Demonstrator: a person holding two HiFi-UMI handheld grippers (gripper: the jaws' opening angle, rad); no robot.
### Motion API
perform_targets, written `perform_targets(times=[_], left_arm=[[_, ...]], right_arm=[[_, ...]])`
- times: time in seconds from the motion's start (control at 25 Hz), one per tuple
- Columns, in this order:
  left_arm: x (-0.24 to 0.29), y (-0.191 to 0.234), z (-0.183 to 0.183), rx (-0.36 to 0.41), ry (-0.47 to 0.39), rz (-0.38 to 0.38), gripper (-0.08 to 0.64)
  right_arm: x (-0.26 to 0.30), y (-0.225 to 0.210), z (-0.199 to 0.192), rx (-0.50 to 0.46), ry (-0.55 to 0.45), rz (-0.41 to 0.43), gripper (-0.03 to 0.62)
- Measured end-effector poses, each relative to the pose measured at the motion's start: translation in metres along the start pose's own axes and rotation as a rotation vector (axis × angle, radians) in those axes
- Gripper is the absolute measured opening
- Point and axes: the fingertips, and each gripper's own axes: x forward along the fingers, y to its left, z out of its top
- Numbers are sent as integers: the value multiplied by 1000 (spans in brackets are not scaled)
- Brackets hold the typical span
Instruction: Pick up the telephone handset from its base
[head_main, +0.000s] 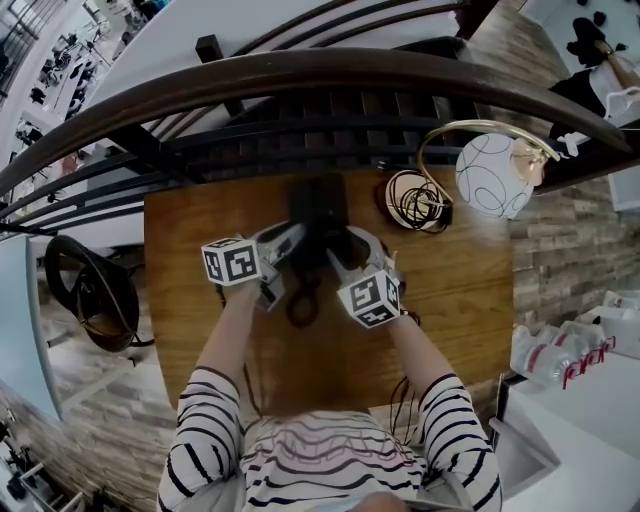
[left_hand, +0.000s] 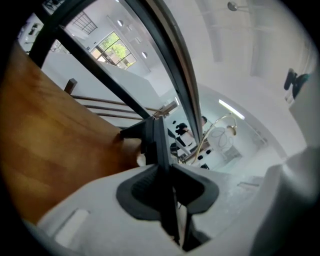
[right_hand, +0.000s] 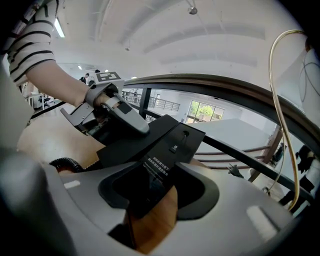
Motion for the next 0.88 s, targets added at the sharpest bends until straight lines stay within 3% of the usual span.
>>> perform_targets(times=[0.28, 0.68, 0.88], left_arm=[[-4, -19, -2, 6, 2, -31, 72], [-27, -40, 3, 16, -77, -57, 72], [-41, -55, 8, 68, -110, -49, 72]], right_arm=[[-4, 1, 2, 5, 8, 1, 192], [-8, 2, 2, 35, 16, 12, 192], [-10, 1, 4, 111, 11, 30, 210]])
